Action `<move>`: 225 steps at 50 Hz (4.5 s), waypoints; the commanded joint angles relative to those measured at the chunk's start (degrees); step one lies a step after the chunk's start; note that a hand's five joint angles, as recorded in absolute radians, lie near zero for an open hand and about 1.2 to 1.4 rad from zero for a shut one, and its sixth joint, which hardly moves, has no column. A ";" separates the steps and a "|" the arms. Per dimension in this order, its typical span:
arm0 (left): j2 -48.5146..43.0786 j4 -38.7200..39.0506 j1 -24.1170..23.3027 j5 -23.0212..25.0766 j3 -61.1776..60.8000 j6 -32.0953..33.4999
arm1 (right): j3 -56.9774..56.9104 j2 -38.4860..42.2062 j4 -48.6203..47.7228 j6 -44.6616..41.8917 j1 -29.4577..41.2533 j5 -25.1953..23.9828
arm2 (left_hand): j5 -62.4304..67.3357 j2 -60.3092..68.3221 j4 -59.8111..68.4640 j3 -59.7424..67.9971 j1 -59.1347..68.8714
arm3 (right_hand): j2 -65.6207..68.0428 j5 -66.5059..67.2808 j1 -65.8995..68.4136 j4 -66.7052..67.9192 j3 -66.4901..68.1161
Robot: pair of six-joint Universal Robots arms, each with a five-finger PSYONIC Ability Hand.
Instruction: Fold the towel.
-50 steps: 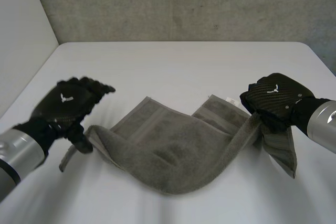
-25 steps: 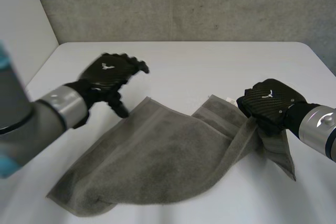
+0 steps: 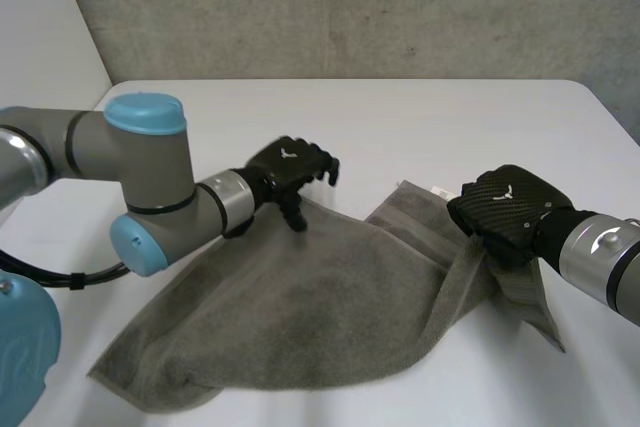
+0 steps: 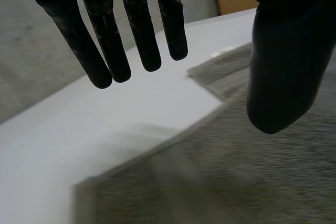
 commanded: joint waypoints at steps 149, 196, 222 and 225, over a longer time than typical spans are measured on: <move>30.80 12.20 10.26 -14.82 -39.69 15.24 | -3.02 12.48 -14.45 -4.85 9.96 11.26 | -29.10 -19.01 -18.98 -19.00 -18.92 | 4.52 3.29 4.29 2.23 2.27; 20.95 3.41 18.26 -13.33 -37.23 17.53 | -3.12 15.74 -12.87 11.04 2.50 10.83 | 29.92 40.01 40.04 40.02 40.10 | -34.92 -36.15 -35.15 -37.21 -37.17; 24.38 4.38 18.43 -13.33 -38.82 16.82 | 9.46 10.81 -14.89 22.49 -12.37 -1.22 | 29.92 40.01 40.04 40.02 40.10 | -49.08 -50.31 -49.31 -51.37 -51.33; 24.38 4.38 18.35 -13.33 -38.90 16.82 | 8.93 12.83 -15.59 24.59 -12.19 -1.57 | 29.92 40.01 40.04 40.02 40.10 | -48.75 -49.97 -48.97 -51.03 -50.99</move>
